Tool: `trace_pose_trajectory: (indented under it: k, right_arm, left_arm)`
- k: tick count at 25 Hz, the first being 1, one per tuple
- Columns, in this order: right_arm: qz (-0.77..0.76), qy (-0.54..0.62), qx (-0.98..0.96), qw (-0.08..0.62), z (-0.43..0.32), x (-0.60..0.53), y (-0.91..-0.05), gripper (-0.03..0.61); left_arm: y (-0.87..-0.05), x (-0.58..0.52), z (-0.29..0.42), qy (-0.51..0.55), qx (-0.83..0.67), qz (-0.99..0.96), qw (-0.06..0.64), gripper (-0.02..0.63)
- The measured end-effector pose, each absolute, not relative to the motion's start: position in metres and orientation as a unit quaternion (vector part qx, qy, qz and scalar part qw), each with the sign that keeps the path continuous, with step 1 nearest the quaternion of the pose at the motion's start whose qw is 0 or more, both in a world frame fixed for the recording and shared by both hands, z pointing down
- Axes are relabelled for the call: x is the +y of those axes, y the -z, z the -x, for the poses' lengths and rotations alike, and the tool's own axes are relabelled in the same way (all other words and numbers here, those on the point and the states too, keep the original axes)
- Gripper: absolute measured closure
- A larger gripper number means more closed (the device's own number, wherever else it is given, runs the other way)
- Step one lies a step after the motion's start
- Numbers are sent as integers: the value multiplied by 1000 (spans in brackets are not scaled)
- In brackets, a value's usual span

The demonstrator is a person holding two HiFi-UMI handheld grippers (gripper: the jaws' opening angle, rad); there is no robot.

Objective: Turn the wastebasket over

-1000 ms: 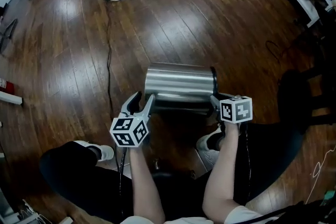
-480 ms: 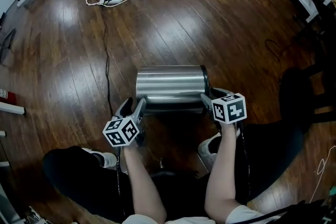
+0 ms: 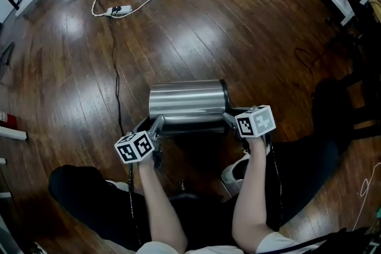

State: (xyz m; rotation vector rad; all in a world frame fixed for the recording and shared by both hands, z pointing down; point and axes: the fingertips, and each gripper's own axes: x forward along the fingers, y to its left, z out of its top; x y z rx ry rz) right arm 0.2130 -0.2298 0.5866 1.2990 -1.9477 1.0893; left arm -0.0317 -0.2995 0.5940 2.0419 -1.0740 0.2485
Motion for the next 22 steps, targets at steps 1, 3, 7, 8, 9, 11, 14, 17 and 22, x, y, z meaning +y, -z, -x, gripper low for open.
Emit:
trace_pose_trajectory:
  k: [1,3,7,8,9,11,14,17,22]
  right_arm:
    - [-484,-405,-724,279,-215,-230,-587,497]
    - [-490,-401,-721,282,-218,-235,-585,499]
    - [-478,-419,-729,253,-211,-242,-586,488]
    - [-469,-432,-734,234,-205,-242,-590,486]
    - [-457,-446,-739,216,-197,-243,-596,485]
    - [-434,-471,-745,187,-176,-245,-613,485]
    - [-423,-498,-742,148,-144,-254,-655,476]
    - [-466,-515,-714,84,-137,-257,-698,472]
    - [-533,-491,-656,209,-162,-223,-745,431]
  left_arm:
    - [-593,-299,32,-101,-423,-808,397,396]
    - [-585,-299,30,-111,-418,-821,372,408]
    - [-529,-311,31,-112,-417,-855,287,447]
    - [-512,-313,33,-117,-419,-861,262,462]
    - [-497,-315,34,-132,-422,-866,235,472]
    - [-473,-315,35,-179,-425,-870,174,471]
    - [-459,-312,24,-255,-410,-872,84,488]
    - [-470,-307,-13,-322,-381,-867,0,503]
    - [-503,-261,-98,-434,-260,-854,-120,512]
